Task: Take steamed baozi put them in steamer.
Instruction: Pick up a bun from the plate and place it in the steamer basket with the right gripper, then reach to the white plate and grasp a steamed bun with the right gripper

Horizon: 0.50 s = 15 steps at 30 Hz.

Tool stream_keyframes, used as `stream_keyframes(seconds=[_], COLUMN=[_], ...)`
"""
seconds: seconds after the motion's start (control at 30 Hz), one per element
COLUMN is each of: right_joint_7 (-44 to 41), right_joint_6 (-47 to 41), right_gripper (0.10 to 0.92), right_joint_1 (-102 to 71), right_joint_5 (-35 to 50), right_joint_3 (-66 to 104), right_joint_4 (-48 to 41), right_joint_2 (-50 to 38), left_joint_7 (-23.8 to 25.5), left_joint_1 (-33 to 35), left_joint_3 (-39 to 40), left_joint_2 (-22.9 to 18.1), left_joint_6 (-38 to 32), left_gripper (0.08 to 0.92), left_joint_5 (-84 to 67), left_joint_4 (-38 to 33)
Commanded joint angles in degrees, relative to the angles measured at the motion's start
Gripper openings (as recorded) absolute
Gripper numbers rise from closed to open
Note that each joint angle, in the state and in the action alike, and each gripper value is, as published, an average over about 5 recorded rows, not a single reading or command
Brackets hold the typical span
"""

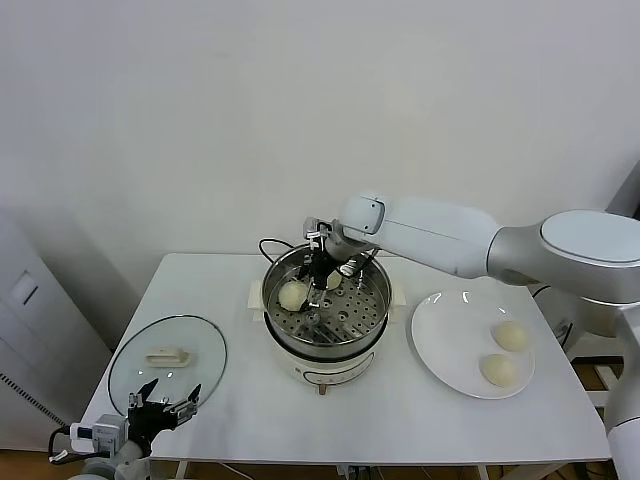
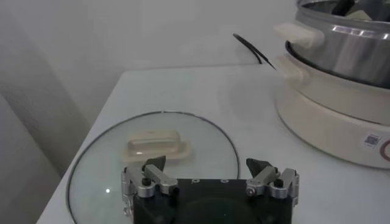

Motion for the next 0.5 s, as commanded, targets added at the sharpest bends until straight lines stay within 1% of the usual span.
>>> stream_keyframes(seconds=[0.03, 0.13, 0.3, 0.5], right_joint_7=[-7.3, -10.8, -16.6, -19.9], right_joint_6=[0.5, 1.8, 5.7, 10.2], right_gripper=[0.822, 0.823, 0.823, 0.823], right_joint_1=[11.1, 15.3, 18.5, 17.5], right_joint_5=[-0.7, -3.0, -10.4, -17.6], right_joint_3=[-3.2, -5.2, -7.4, -8.0], right_joint_4=[4.4, 5.5, 6.0, 6.7], right_joint_2=[-7.8, -12.4, -19.7, -27.9], left_joint_7=[0.0, 0.0, 0.0, 0.0], left_joint_1=[0.2, 0.2, 0.6, 0.7], left_joint_3=[0.0, 0.0, -0.2, -0.4], left_joint_2=[0.0, 0.0, 0.0, 0.0], left_joint_6=[0.1, 0.1, 0.0, 0.0], left_gripper=[0.823, 0.823, 0.823, 0.823], left_joint_5=[0.2, 0.2, 0.2, 0.2], left_joint_4=[-0.5, -0.6, -0.9, -1.2])
